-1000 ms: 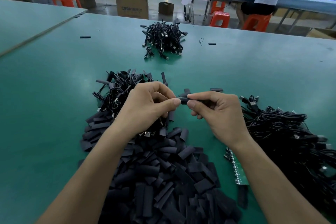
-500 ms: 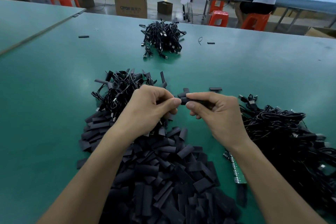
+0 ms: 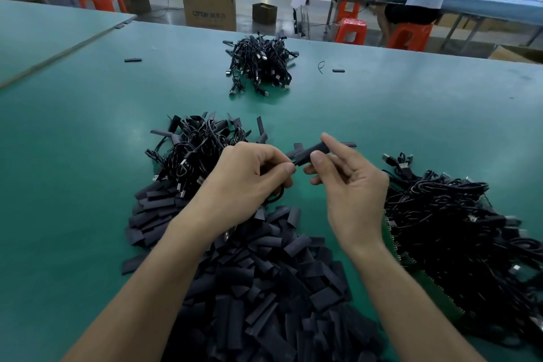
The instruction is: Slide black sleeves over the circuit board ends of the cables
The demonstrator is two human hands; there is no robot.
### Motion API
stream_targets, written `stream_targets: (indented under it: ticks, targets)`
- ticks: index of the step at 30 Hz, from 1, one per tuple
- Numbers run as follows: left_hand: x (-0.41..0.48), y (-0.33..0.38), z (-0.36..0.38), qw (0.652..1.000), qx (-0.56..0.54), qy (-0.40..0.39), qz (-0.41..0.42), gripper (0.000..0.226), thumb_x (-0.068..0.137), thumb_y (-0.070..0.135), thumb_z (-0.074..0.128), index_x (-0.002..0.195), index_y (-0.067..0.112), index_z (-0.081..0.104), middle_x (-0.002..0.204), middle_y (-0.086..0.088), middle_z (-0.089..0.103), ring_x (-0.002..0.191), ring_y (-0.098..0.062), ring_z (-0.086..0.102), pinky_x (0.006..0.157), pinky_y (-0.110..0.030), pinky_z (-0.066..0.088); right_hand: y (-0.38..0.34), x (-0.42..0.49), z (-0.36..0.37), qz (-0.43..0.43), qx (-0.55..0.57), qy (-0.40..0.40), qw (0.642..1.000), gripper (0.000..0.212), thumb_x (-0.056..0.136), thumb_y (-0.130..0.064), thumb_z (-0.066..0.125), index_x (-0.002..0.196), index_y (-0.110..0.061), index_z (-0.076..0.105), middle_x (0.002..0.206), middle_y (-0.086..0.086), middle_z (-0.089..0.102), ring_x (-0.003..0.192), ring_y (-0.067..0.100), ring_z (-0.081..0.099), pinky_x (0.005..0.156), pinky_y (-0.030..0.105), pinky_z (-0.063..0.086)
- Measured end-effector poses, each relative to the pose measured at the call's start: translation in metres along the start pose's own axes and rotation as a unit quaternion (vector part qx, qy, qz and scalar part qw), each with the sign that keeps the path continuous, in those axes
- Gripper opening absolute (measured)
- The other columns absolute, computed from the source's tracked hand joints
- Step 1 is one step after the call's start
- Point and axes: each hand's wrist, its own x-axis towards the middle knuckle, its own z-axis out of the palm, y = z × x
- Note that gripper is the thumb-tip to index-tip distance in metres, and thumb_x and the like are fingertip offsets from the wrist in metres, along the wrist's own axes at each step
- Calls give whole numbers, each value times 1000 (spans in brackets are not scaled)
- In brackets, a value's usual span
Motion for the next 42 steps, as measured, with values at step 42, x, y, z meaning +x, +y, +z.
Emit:
stream_targets:
  ticks: [42]
  targets:
    - [4,-33,-20,971,130,172,-100,45,82,25,82,125,21,66,110,3,63,84,-1,61,71,-15,47,-12,-2,-28,215,-649,-208,700,69,82,-3,60,136,-41,39,138,3,23,128,28,25,89,45,31]
